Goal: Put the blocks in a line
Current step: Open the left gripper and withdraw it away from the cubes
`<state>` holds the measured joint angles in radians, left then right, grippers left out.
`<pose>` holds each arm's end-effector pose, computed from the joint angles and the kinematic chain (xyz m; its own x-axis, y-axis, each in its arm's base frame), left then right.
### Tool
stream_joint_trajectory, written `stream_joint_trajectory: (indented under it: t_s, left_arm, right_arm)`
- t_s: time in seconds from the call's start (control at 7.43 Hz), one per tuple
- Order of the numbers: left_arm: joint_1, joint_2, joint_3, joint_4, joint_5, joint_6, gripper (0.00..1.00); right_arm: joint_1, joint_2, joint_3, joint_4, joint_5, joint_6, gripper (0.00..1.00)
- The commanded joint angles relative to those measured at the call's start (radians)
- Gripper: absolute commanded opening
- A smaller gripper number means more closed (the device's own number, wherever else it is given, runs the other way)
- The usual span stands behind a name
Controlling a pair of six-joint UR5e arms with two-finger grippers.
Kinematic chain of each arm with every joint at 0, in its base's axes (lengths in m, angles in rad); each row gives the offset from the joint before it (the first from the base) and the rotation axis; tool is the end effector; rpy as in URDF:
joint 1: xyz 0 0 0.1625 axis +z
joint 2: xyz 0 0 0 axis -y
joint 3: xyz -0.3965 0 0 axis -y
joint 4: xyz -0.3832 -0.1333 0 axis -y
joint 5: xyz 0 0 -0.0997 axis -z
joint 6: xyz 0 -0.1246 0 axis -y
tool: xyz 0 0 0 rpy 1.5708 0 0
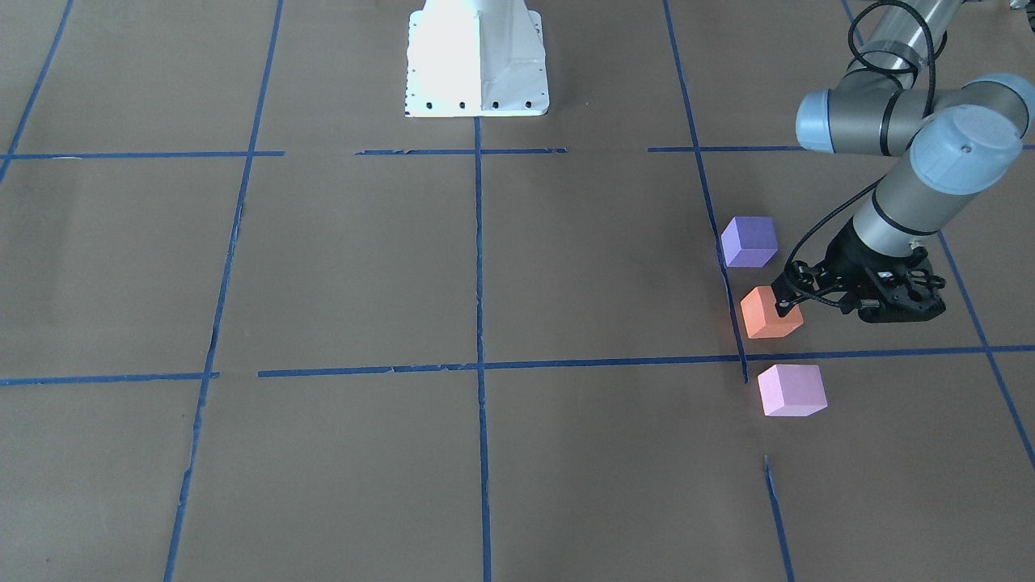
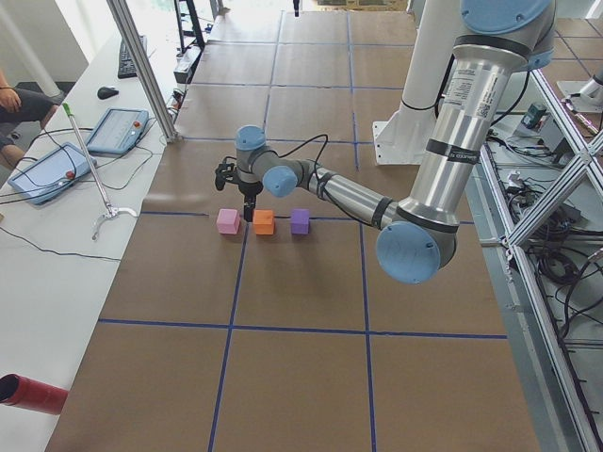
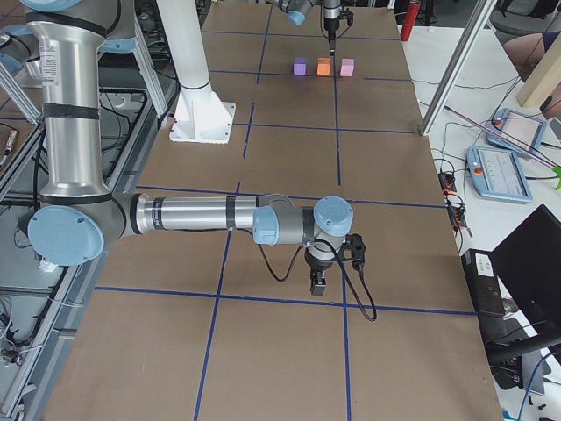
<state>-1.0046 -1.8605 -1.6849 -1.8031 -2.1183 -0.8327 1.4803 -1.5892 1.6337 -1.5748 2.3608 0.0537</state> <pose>0.2690 -0.5507 0.4183 0.6925 -0.0184 -0.7212 0.1200 0.9887 0.0900 0.0013 -0.4808 0.6255 0.7022 -0.0387 0.7109 0.0527 0.9986 0.0023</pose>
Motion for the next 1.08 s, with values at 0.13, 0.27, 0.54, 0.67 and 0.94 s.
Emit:
stream_joint_trajectory:
  t_s: [0.13,0.27,0.54,0.67,0.94]
  left_arm:
    - [-0.073,0.0,-0.05,0.074,-0.005,0.074,1.0]
    - [-0.144,0.006,-0.035,0.08,-0.005,0.23,1.0]
    - [-0.279,0.073,0.02,0.077,-0.087,0.5,1.0]
    - [-0.378,0.081,0.083,0.077,-0.165,0.632,1.0]
    - [-0.526,0.084,0.2,0.082,-0.227,0.792,1.0]
  right_arm:
    - [0.0,0.0,0.0,0.001,0.0,0.0,1.0]
    - [0.0,0.0,0.0,-0.001,0.0,0.0,1.0]
    - [0.0,0.0,0.0,-0.001,0.0,0.0,1.0]
    - [0.0,0.0,0.0,0.001,0.0,0.0,1.0]
    - [0.0,0.0,0.0,0.001,0.0,0.0,1.0]
